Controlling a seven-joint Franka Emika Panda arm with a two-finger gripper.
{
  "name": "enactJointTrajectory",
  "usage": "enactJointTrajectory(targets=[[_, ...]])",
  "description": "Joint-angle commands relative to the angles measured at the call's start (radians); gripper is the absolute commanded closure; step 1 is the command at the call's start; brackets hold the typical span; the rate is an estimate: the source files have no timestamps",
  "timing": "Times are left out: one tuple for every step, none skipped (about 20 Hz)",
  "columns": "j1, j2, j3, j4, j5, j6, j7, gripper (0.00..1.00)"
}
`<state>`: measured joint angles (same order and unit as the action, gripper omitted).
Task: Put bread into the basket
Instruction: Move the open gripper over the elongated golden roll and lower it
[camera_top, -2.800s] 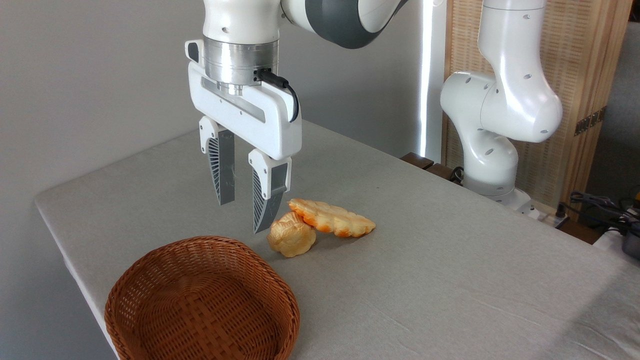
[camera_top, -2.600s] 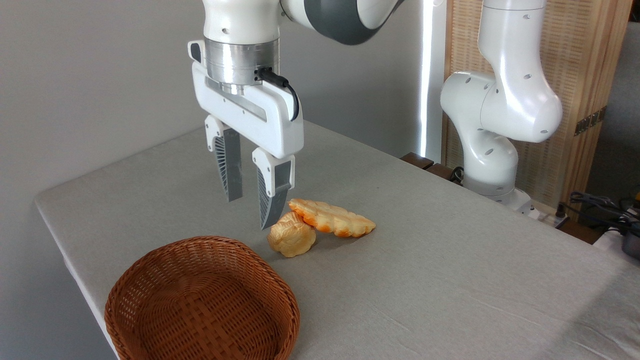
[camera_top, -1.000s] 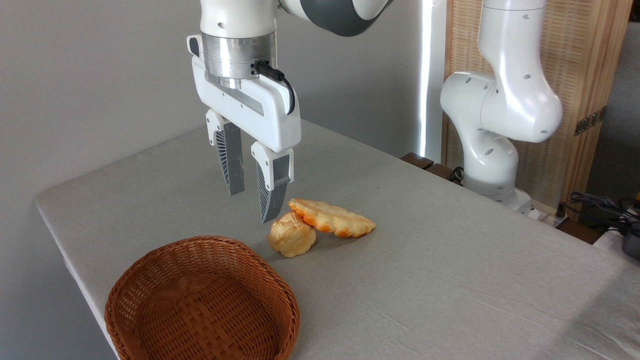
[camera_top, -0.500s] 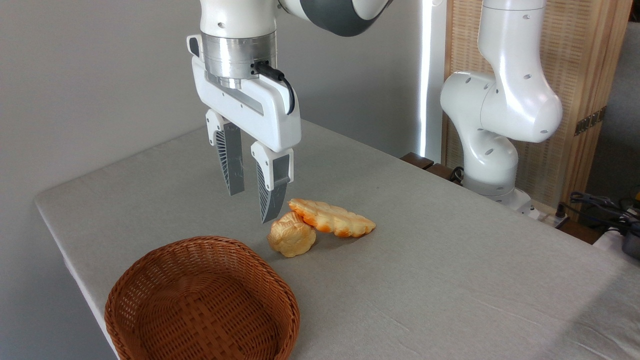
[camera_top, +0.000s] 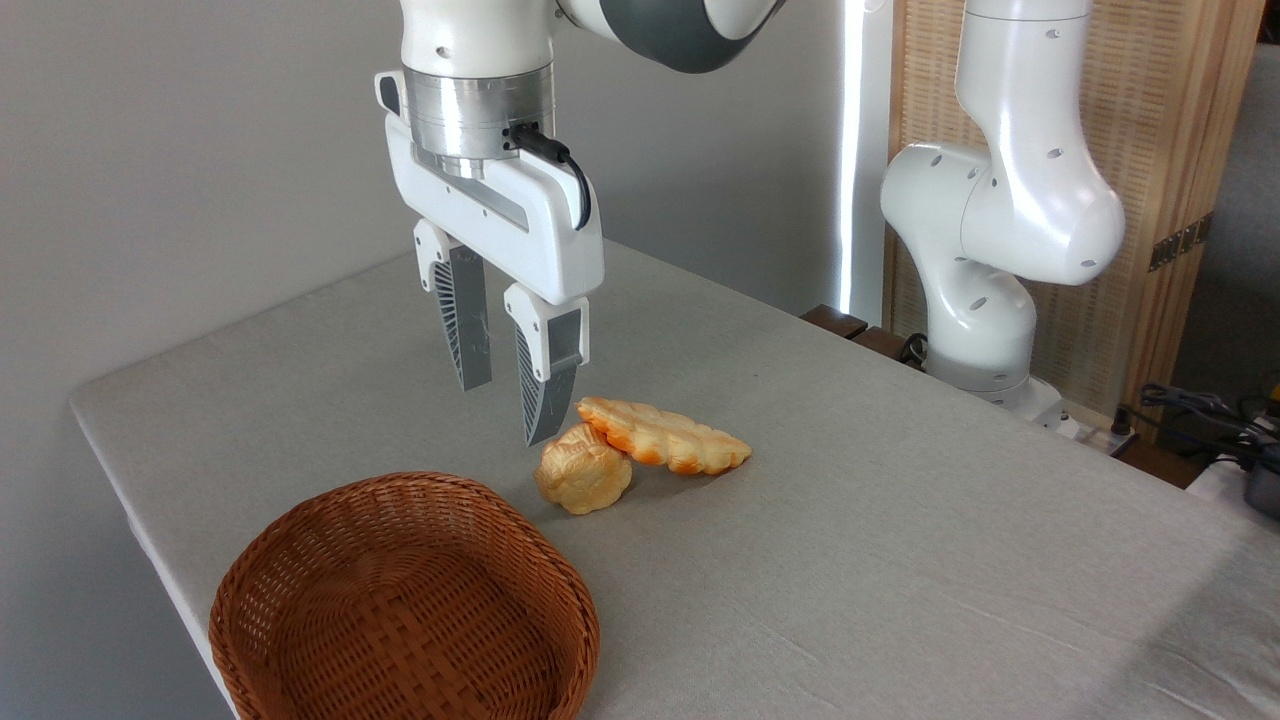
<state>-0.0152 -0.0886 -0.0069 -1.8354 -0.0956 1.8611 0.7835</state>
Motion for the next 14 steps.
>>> enactJointTrajectory(targets=[[0.001,0.009,-0.002,0.024,0.011,-0.023,0.011,0.0],[0.001,0.006,-0.002,0.022,0.011,-0.023,0.013,0.0],[0.0,0.006,-0.004,0.022,0.011,-0.023,0.011,0.0],[0.0,0.004,-0.004,0.022,0.011,-0.023,0.011,0.0],[-0.003,0.001,-0.004,0.019,0.011,-0.023,0.014,0.0],[-0.003,-0.002,-0.004,0.012,0.011,-0.023,0.016,0.0],[-0.005,-0.005,-0.004,0.001,0.011,-0.023,0.016,0.0],[-0.017,-0.011,-0.004,-0.02,0.013,-0.023,0.016,0.0],[-0.022,-0.029,-0.004,-0.048,0.013,-0.023,0.016,0.0],[-0.022,-0.04,-0.002,-0.073,0.013,-0.023,0.016,0.0],[-0.023,-0.049,-0.004,-0.091,0.013,-0.023,0.017,0.0],[-0.028,-0.057,-0.004,-0.109,0.013,-0.023,0.017,0.0],[-0.04,-0.066,-0.002,-0.131,0.013,-0.023,0.022,0.0],[-0.043,-0.078,-0.002,-0.149,0.013,-0.023,0.035,0.0]])
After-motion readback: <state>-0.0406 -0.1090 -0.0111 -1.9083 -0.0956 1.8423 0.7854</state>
